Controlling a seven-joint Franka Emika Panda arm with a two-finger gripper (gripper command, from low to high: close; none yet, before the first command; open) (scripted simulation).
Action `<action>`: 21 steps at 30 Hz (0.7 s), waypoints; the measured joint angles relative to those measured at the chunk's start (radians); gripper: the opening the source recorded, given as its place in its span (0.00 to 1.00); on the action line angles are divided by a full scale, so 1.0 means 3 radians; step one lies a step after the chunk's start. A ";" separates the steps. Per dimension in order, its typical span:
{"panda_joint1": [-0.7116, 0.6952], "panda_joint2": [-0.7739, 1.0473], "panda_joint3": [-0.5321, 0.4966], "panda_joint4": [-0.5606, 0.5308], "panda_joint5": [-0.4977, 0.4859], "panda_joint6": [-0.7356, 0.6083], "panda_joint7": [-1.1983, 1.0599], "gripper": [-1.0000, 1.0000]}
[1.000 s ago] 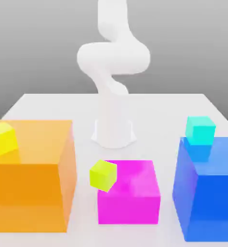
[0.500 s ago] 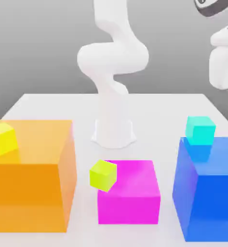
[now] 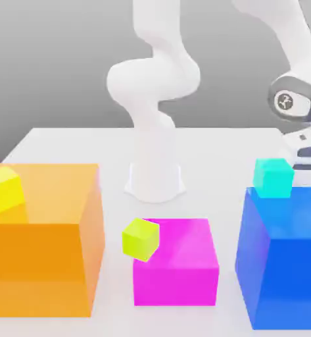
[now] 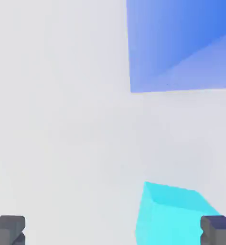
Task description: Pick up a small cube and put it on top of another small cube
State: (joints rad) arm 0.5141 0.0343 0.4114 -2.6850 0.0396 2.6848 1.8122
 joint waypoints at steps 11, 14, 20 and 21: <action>0.0658 0.0639 -0.0779 -0.0386 -0.1184 0.1109 0.1378 0.50; 0.0790 0.0732 -0.0921 -0.0369 -0.1226 0.1194 0.1412 0.00; 0.0746 0.0666 -0.0859 -0.0385 -0.1157 0.1147 0.1360 0.00; 0.0667 0.0567 -0.0751 -0.0408 -0.1034 0.1070 0.1266 0.00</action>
State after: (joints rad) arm 0.7141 0.2042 0.1862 -2.8074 -0.2705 3.0057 2.1922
